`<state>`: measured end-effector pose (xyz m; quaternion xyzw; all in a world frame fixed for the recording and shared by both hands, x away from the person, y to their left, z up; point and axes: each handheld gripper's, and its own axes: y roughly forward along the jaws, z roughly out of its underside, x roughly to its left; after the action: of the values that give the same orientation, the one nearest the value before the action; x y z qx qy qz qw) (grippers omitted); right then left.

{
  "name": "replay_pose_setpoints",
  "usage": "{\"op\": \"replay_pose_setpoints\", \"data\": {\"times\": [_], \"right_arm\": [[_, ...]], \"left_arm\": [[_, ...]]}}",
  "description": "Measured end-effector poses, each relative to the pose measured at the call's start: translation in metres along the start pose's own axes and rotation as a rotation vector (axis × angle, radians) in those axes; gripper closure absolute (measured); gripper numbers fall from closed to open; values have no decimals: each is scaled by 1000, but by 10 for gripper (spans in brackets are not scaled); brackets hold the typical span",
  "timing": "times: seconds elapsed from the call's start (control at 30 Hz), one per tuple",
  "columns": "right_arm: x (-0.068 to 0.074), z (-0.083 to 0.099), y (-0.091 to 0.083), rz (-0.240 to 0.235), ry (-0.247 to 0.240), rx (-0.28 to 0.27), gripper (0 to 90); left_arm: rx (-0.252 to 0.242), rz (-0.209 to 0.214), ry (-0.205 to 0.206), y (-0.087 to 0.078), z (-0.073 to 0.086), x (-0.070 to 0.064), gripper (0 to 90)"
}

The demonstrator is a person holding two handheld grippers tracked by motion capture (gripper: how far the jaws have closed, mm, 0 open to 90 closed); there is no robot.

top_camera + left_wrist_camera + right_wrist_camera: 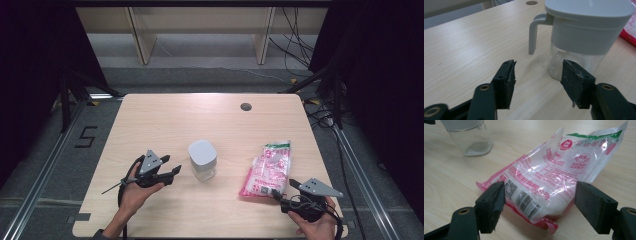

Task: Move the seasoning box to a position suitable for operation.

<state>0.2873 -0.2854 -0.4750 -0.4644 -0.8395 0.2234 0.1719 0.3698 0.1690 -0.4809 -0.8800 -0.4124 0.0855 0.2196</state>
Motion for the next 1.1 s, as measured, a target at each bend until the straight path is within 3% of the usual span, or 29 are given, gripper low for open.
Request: {"op": "replay_pose_setpoints", "data": {"times": [0.03, 0.13, 0.17, 0.27, 0.3, 0.33, 0.43, 0.47, 0.6, 0.67, 0.77, 0.8, 0.83, 0.9, 0.93, 1.03, 1.07, 1.1], "right_arm": [[2, 0, 0, -1, 27, -2, 262], [2, 0, -1, -3, 25, 6, 262], [0, -1, 0, -8, -6, -6, 262], [0, 0, 1, -9, -4, -12, 262], [2, 0, 1, -6, 18, -4, 262], [1, -1, 1, -5, -8, -2, 262], [1, -1, 1, -8, -9, -1, 262], [1, 0, 2, -9, -15, -10, 262], [0, 0, 2, -9, -21, -13, 262], [3, 0, 2, -12, 11, -2, 262], [3, 0, 2, -12, 9, 1, 262], [1, 0, 2, -9, -17, -7, 262], [1, -1, 2, -15, -12, 4, 262], [3, 0, 1, -13, 24, 18, 262], [2, 0, 2, -16, 1, 8, 262], [2, 0, 2, -13, 7, 10, 262], [3, 0, 1, -14, 15, 14, 262], [3, 0, 1, -14, 15, 14, 262]], "left_arm": [[0, -4, 4, 3, -2, 0, 448], [-1, -7, 38, 13, -7, 2, 485], [-1, -9, 45, 16, -8, 3, 495], [-2, 1, 42, 25, -11, 7, 542], [3, -2, 47, 29, -11, 9, 551], [-3, -2, 45, 32, -12, 9, 558], [-1, 3, 38, 37, -12, 10, 582], [-30, 5, 2, 45, -12, 9, 585], [-37, 25, 6, 50, -15, 9, 597], [-43, 33, 0, 51, -16, 7, 605], [-43, 52, 19, 53, -16, 6, 622], [-41, 50, 28, 54, -17, 7, 637], [-52, 49, 14, 56, -17, 7, 654], [-55, 58, 40, 58, -18, 8, 702], [-50, 57, 52, 59, -18, 8, 722], [-58, 80, 47, 62, -21, 5, 765], [-54, 78, 80, 62, -22, 6, 782], [-54, 78, 80, 62, -22, 6, 801]]}}
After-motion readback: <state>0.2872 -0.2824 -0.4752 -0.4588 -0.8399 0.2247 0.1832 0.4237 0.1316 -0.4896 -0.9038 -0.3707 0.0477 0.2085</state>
